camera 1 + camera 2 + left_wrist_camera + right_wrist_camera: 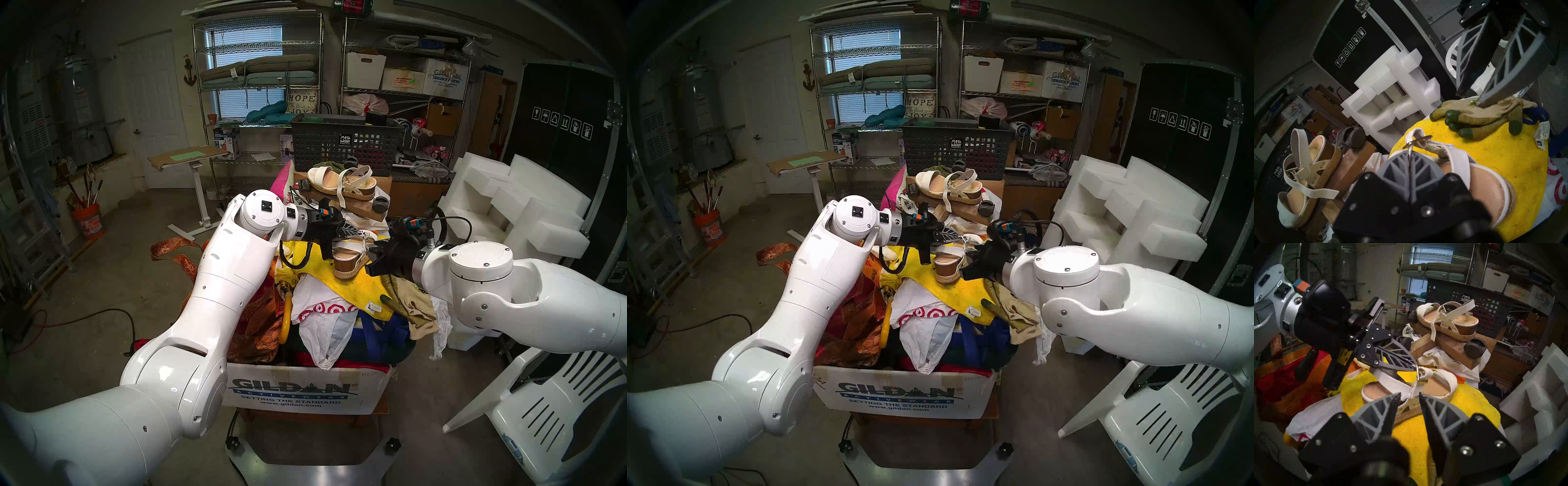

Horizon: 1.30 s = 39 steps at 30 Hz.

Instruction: Unbuckle a shoe

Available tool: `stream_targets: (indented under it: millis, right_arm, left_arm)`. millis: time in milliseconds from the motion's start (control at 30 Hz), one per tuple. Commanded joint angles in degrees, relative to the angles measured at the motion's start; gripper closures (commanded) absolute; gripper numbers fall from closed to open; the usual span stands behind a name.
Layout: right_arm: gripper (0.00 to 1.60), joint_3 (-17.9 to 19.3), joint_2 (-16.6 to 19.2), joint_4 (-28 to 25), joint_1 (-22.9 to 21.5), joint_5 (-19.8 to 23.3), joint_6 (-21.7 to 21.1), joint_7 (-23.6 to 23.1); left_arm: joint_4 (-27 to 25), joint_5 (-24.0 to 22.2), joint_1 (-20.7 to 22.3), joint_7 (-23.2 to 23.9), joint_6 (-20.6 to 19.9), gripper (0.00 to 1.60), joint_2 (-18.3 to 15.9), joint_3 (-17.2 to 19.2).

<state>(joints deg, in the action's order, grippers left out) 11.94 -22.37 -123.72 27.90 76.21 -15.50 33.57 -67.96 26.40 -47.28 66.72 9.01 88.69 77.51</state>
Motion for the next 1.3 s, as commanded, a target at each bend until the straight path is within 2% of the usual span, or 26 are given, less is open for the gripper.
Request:
stream_targets:
  millis: [0,367,467,733,833,1033,1267]
  right_arm:
    - [0.81,1.3,-0.6,2.2,-0.8,-1.2,3.3,-2.1]
    - [0.80,1.1,-3.3,5.7,-0.7,-1.5,3.8,-4.2]
    - [0.75,1.1,-3.6,6.2,-0.6,-1.4,3.7,-4.4]
    - [0.76,0.8,-4.2,6.6,-0.3,-1.9,3.8,-5.0]
    - [0.68,0.8,-4.6,6.8,-0.2,-1.9,3.6,-4.9]
    - [0.80,0.7,-5.3,7.5,-0.1,-1.9,3.5,-4.8]
    - [0.83,0.9,-5.5,7.7,0.1,-1.6,4.2,-4.8]
  left_arm:
    - [-0.9,-1.9,0.7,1.5,1.6,1.60,-0.3,0.8]
    - [-2.4,-2.4,-0.1,3.3,1.3,1.60,-0.2,1.4]
    - [-2.8,-2.3,-0.2,3.5,1.3,1.60,-0.2,1.5]
    - [-3.9,-2.1,-0.6,4.4,0.9,1.60,0.0,1.8]
    - [-4.3,-2.1,-0.8,4.6,0.8,1.60,0.0,2.0]
    - [-4.8,-2.0,-1.0,4.7,0.7,1.60,-0.2,2.2]
    - [-5.1,-2.1,-1.1,5.3,0.4,1.60,-0.4,2.4]
